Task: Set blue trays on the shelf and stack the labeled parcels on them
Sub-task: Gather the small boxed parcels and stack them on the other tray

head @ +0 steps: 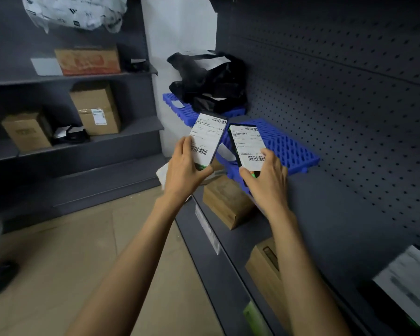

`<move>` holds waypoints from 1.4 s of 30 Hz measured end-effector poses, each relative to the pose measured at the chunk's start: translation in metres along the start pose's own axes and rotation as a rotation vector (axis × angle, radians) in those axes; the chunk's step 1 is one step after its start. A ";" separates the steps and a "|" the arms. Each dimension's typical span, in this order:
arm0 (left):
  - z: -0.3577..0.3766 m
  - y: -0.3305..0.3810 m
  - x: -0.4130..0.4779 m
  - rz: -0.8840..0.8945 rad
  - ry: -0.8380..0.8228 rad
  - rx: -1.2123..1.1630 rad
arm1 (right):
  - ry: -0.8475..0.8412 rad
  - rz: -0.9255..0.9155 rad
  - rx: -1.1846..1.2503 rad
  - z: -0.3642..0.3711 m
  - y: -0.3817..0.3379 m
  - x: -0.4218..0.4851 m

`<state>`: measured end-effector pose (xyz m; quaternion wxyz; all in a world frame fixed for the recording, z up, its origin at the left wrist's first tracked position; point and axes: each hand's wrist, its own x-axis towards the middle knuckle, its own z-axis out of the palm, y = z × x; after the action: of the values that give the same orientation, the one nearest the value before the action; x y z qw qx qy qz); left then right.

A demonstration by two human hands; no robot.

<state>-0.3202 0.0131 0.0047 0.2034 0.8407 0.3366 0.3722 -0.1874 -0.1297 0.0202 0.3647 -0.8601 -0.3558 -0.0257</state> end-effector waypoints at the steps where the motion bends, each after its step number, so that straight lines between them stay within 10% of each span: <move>1: 0.006 -0.008 0.018 0.022 -0.024 -0.014 | 0.013 0.023 -0.011 0.009 -0.002 0.012; 17: 0.140 -0.043 0.230 0.268 -0.570 -0.156 | 0.190 0.537 -0.104 0.067 0.028 0.125; 32: 0.206 -0.029 0.279 0.418 -0.927 -0.093 | 0.219 0.552 -0.194 0.071 0.051 0.155; 42: 0.187 0.009 0.265 0.830 -0.892 -0.149 | 0.322 0.713 -0.272 0.053 0.017 0.099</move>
<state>-0.0423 0.1805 0.0200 0.2210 0.9599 -0.1634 0.0550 -0.1144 -0.0446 0.0010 0.2847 -0.9548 0.0328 -0.0786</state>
